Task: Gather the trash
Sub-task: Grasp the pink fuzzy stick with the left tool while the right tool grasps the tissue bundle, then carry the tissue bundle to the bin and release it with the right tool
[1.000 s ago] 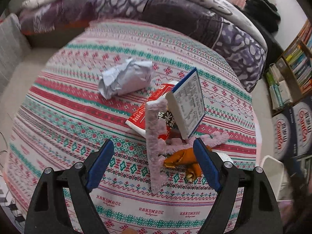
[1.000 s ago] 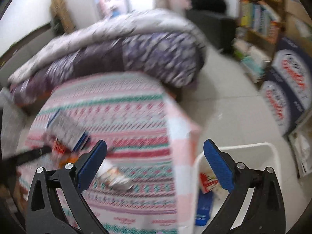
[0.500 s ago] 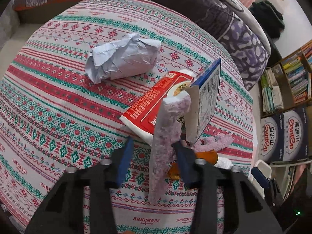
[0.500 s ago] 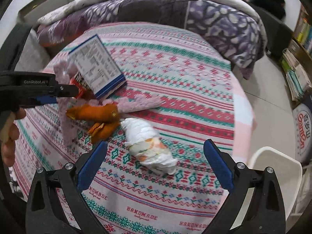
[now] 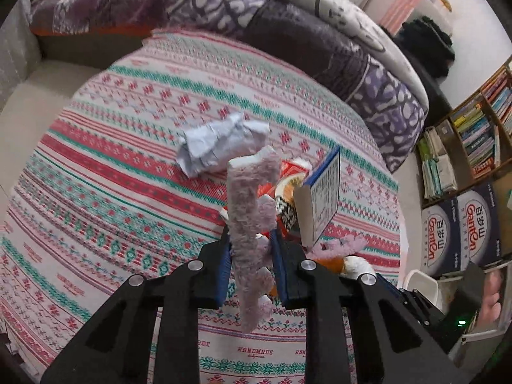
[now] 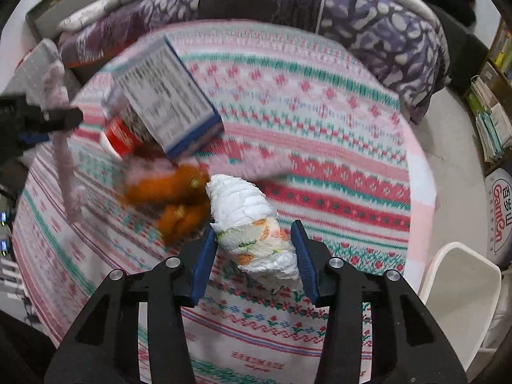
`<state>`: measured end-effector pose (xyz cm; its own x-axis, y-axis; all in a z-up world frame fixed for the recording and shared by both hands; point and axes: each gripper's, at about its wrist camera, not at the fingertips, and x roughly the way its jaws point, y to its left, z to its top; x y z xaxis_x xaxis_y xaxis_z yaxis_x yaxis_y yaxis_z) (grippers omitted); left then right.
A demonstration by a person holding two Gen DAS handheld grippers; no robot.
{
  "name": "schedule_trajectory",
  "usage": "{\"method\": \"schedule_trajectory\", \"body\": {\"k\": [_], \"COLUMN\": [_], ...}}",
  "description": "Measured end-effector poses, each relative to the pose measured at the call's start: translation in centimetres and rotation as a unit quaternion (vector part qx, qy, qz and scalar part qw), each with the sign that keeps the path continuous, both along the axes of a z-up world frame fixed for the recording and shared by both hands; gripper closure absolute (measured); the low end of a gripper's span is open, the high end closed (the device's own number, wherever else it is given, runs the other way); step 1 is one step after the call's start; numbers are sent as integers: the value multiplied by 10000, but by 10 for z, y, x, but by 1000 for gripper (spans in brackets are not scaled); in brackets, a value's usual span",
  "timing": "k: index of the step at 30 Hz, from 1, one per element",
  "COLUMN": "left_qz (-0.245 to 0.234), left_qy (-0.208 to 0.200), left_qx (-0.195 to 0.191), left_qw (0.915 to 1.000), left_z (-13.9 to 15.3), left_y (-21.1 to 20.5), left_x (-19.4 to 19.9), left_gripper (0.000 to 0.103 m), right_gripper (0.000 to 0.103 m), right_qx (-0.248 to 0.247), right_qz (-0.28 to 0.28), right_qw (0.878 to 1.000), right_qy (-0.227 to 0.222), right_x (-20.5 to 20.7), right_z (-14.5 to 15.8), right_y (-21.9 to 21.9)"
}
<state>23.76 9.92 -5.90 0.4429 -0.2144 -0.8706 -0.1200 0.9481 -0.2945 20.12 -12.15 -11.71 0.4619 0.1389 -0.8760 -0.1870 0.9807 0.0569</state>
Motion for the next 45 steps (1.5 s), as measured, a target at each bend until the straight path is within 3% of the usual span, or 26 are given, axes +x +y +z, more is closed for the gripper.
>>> {"method": "schedule_trajectory", "body": {"k": [10,22,28,45], "left_qz": [111,-62,-167,-730], "left_qy": [-1045,-2148,-2362,-2503], "left_qx": [406,1249,1455,1490], "left_qw": [9936,9686,9606,9539], "left_z": [53,88,92,90], "left_y": [-4,-42,-63,-123], "left_x": [-15,-41,-49,-65], "left_gripper": [80,80,80,80], "right_gripper": [59,59,59,58], "right_qx": [673,578,410,260], "right_qz": [-509,-1024,-1211,-1678], "right_qw": [9918,9748,9681,9600], "right_qy": [-955,-1896,-2155,-2225], "right_x": [-11,-36,-49,-67], "right_z": [61,96,105,112], "right_y": [-8,-35,-45,-89]}}
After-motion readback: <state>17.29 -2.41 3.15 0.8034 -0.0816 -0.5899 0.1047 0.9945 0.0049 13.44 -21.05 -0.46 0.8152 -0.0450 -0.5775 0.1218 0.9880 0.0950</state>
